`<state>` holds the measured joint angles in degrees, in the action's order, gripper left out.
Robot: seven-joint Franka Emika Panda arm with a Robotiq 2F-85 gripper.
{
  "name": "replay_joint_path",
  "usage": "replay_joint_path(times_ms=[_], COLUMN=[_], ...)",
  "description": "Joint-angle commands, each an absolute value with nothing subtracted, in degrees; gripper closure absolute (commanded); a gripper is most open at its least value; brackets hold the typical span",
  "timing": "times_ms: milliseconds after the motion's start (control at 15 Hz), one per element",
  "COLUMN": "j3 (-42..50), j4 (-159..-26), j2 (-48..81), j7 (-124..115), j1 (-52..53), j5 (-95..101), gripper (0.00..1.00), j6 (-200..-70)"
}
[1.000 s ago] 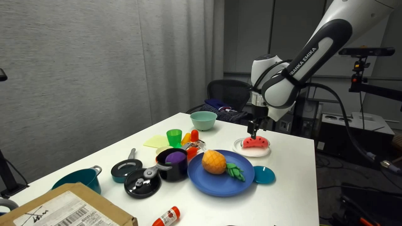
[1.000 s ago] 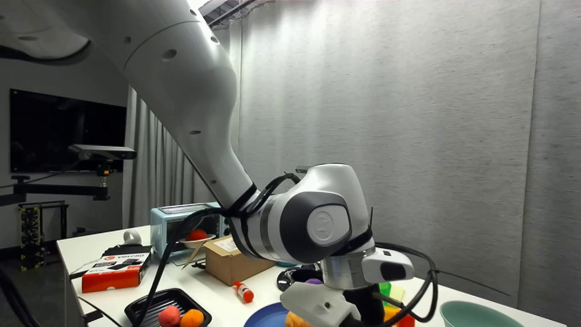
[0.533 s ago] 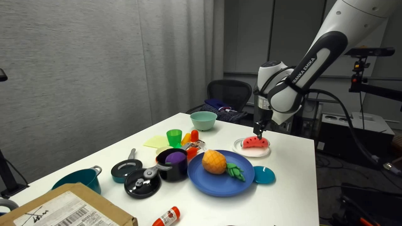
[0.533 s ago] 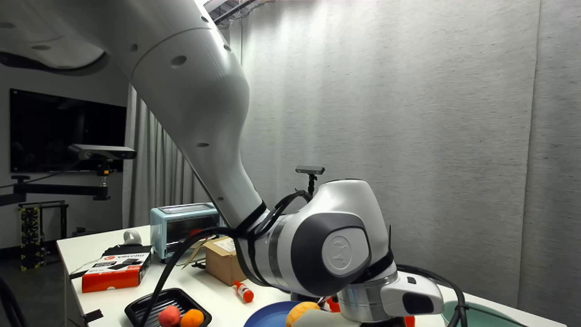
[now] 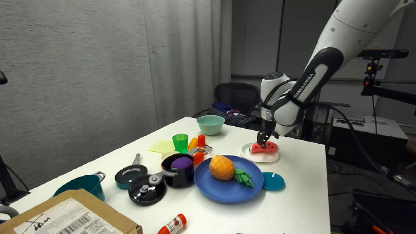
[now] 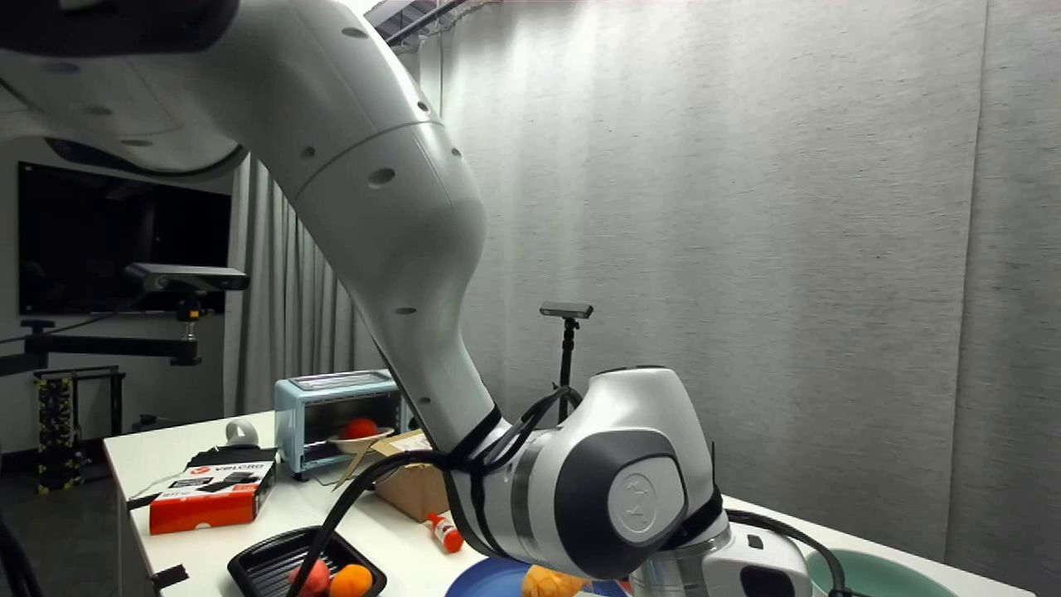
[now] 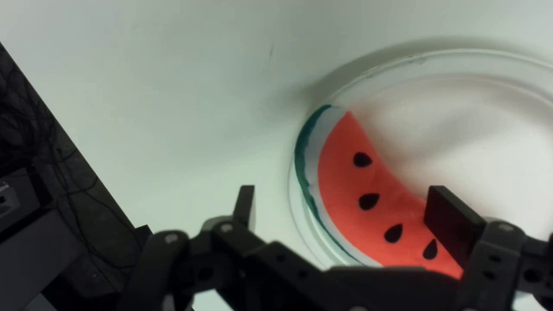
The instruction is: Put all the plush fruit toys on the plate
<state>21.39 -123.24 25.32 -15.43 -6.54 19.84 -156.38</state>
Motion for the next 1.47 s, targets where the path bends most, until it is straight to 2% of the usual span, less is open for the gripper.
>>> replay_joint_path(times_ms=[0, 133, 200, 267, 333, 733, 933, 1200, 1400], j3=[21.55, 19.97, 19.18, 18.66, 18.38, 16.99, 16.80, 11.82, 3.60], j4=[-118.62, -117.30, -117.02, -116.77, -116.66, -116.18, -117.36, -120.55, -124.34], j2=[28.27, 29.29, 29.66, 30.13, 30.64, 31.58, 27.77, 19.81, 13.73], j7=[-11.91, -9.91, -8.86, -8.10, -7.48, -6.29, -5.70, 0.01, 7.35], j1=[-6.79, -7.81, -8.35, -8.59, -8.67, -8.79, -7.65, -8.61, -10.30], j5=[20.01, 18.13, 17.29, 16.81, 16.53, 14.13, 14.51, 11.99, 2.36], gripper=[0.00, 0.04, 0.20, 0.28, 0.31, 0.79, 0.98, 0.99, 0.97], j6=[-156.10, -155.41, -155.15, -154.98, -154.98, -154.29, -155.18, -155.50, -155.98])
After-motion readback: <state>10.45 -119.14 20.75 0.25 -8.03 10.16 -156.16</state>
